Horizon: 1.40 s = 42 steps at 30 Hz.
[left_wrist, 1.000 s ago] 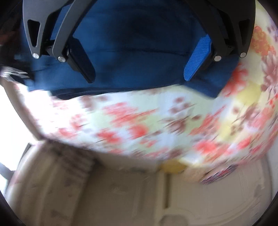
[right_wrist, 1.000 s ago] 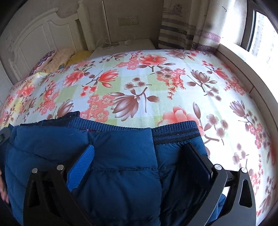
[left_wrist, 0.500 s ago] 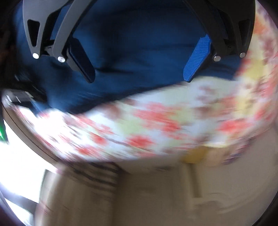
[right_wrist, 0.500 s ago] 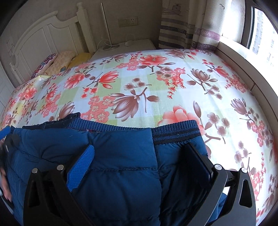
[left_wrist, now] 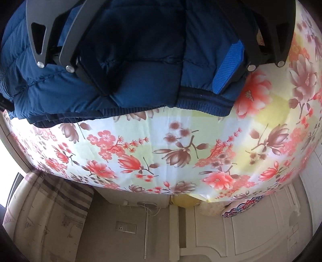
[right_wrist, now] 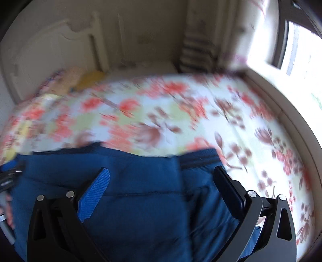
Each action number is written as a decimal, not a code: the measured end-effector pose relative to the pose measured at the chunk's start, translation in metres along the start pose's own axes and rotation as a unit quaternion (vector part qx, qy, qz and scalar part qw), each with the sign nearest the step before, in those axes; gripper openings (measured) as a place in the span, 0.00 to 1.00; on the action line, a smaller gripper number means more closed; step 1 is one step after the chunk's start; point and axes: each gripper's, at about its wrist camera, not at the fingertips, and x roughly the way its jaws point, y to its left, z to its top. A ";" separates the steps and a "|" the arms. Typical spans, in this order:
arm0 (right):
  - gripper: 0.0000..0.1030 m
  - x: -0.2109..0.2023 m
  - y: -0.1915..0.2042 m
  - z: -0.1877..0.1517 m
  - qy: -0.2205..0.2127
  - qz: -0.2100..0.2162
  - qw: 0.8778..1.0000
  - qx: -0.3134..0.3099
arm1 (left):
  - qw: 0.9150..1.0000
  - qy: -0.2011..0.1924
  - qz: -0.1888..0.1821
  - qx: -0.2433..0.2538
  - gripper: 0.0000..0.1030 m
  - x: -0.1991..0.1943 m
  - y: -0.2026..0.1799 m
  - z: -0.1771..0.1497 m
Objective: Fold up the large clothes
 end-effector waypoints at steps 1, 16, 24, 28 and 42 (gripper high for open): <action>0.96 -0.014 0.016 0.001 -0.015 0.028 0.999 -0.020 | 1.000 0.001 0.000 0.000 0.98 0.000 0.000 0.000; 0.95 -0.014 0.068 -0.030 0.017 0.044 0.990 -0.129 | 1.000 0.001 -0.003 -0.003 0.98 0.004 0.003 0.001; 0.96 0.007 -0.043 -0.034 0.049 0.038 0.997 0.045 | 1.000 0.003 -0.009 -0.008 0.98 0.003 0.003 0.000; 0.96 0.010 -0.025 -0.034 0.048 -0.007 0.999 -0.001 | 1.000 0.006 -0.010 -0.009 0.98 0.003 0.004 0.000; 0.96 0.007 -0.019 -0.039 0.052 -0.004 0.999 0.006 | 0.994 -0.022 -0.057 0.091 0.98 -0.051 -0.092 -0.073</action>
